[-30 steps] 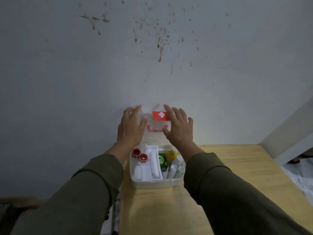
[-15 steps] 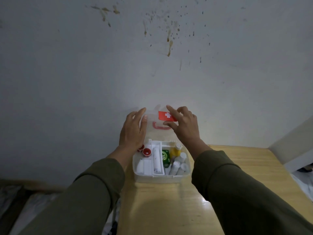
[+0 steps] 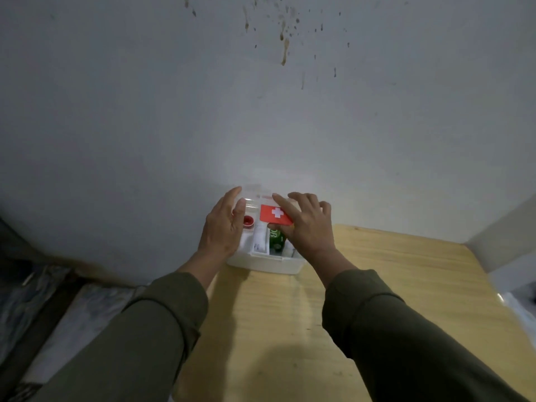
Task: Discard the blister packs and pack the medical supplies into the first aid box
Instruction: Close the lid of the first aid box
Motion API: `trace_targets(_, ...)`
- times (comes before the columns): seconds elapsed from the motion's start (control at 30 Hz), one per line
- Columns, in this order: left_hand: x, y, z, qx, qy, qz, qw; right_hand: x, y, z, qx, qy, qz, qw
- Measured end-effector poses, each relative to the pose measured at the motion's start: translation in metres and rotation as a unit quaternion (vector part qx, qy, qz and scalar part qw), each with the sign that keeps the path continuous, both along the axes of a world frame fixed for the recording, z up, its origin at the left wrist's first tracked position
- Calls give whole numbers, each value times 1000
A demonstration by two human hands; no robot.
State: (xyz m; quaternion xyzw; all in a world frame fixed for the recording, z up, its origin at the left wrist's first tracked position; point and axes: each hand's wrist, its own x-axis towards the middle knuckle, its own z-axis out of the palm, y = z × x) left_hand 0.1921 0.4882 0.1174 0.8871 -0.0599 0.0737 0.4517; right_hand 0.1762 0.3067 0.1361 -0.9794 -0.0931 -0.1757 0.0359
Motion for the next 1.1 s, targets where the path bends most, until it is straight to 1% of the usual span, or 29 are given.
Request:
trace_targets(0.1,-19,0,-9,-4,14,6,1000,-21,4,-19,3,-6,7,1000)
trace_targets(0.2,-34,-1,-16,-12,15,0,1000,-38,6,-38,18,15,9,1000)
trace_targets(0.37,-44,3,-33,37,53,1,998,-51,3,-59,23,92,-3,995)
trace_targets(0.47,-44,3,-34,66,59,-1,996,-53,3,-62,45,105,2,993)
trace_targets(0.53,-44,1,-35,110,64,-3,992,-53,4,-62,50,110,0,993)
trace_targets(0.63,-43,1,-40,193,47,-27,980,-53,4,-62,49,112,-3,993)
trace_targets(0.8,-31,1,-43,282,17,-47,958,-47,4,-61,16,115,-18,993)
trace_targets(0.87,-28,1,-45,289,14,-54,956,-44,6,-61,9,107,-26,994)
trace_targets(1.1,-24,0,-50,254,30,-60,965,-37,11,-73,3,86,-55,995)
